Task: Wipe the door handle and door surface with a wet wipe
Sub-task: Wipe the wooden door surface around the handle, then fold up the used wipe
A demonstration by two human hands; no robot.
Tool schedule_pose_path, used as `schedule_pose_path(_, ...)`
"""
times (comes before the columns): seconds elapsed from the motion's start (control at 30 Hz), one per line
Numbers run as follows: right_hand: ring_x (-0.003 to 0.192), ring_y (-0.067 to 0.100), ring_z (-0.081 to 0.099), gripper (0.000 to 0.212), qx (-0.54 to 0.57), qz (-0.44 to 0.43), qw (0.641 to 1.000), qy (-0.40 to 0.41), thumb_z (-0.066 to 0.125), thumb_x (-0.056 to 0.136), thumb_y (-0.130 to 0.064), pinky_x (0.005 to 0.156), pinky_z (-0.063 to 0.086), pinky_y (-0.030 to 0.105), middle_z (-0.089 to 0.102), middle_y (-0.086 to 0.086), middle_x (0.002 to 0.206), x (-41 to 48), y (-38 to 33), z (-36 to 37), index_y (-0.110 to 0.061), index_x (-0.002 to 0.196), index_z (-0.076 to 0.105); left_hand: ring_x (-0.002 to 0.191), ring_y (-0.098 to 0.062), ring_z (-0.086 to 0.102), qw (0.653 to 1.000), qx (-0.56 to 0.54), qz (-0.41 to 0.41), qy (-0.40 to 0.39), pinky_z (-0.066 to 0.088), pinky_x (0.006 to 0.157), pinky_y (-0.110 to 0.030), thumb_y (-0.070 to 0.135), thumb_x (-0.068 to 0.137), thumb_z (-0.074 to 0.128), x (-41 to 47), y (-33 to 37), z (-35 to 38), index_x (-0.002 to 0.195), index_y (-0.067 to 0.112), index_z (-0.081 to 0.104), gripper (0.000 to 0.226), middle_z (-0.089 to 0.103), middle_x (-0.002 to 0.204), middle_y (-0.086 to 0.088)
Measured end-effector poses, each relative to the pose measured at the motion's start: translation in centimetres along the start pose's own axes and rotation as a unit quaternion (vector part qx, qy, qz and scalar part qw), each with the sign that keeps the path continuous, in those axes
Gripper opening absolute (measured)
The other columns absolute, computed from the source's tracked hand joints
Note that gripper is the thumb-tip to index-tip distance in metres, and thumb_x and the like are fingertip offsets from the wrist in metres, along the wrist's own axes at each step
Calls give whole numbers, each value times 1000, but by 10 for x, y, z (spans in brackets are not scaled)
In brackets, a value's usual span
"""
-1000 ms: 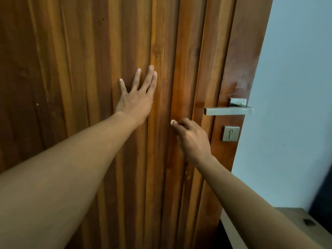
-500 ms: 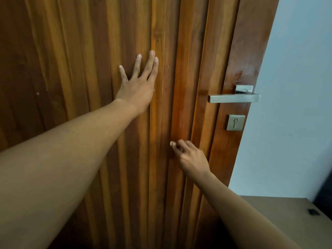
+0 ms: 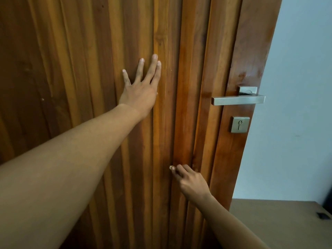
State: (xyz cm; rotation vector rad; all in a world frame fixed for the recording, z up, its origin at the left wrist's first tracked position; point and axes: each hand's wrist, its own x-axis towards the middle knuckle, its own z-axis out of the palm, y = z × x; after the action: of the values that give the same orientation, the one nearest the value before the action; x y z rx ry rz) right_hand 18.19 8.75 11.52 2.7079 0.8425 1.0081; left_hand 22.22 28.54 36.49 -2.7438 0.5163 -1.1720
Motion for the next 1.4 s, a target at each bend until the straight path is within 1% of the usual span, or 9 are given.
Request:
schedule_pose_path(0.13,91,19,63,54,8,-16,998,-65,81,74,-22,59,57,26,62,6,110,-8,-2,-4,-8,123,63,149,-36,-18,1000,25,-5,-1,7,116,-70,18,104,38,-4,3,1,151,13,-24,78,-35,158,-5)
schedule_pose_path(0.23,116,27,52,49,41,24,993,-109,56,95,-15,89,52,36,48,11,134,-8,-6,-15,-10,142,42,149,-37,-17,999,37,-15,1,7,117,-66,6,97,50,-14,10,3,150,11,-26,93,-35,158,-9)
schedule_pose_path(0.37,97,9,57,38,116,144,982,35,56,95,-22,79,52,22,55,-5,114,5,-1,-42,-25,133,52,149,-33,-18,999,-2,-21,-30,6,120,-60,2,96,50,-40,20,17,149,14,-27,94,-35,157,-8)
schedule_pose_path(0.5,88,-3,59,20,294,285,902,134,59,94,-22,76,52,14,61,-17,102,31,0,-83,-30,110,67,151,-27,-13,993,-66,-16,-94,8,123,-54,14,103,45,-73,27,27,153,16,-15,78,-25,162,-8)
schedule_pose_path(0.6,89,-3,64,17,435,345,821,135,62,93,-19,75,55,18,69,-16,97,48,-4,-112,-28,105,70,152,-23,8,982,-171,-13,-82,17,123,-46,23,103,46,-91,37,26,154,20,26,54,9,166,-7)
schedule_pose_path(0.77,84,14,70,11,540,358,749,138,65,90,-17,77,60,41,74,-6,86,57,-9,-149,-24,93,73,112,-14,64,900,-414,-104,-84,51,95,-32,28,98,57,-99,60,1,123,25,68,28,71,119,5)
schedule_pose_path(0.93,85,17,72,9,616,348,695,131,65,90,-11,79,60,42,74,3,87,53,-26,-181,-12,93,73,78,-8,66,859,-473,-174,-87,48,65,-24,27,91,69,-107,52,-26,86,27,74,7,72,78,12)
schedule_pose_path(1.33,95,30,69,23,792,381,473,-56,53,93,-14,81,58,42,70,20,103,54,-107,-179,0,106,67,82,-16,71,735,-564,-326,-187,57,75,-37,22,91,68,-204,1,-53,84,15,70,11,75,86,-4)
schedule_pose_path(1.4,93,25,70,25,786,373,482,-107,63,91,-21,85,57,43,73,13,98,54,-134,-168,-4,109,68,78,-15,69,722,-565,-346,-197,54,71,-33,22,92,67,-227,-14,-52,82,16,69,12,73,84,-4)
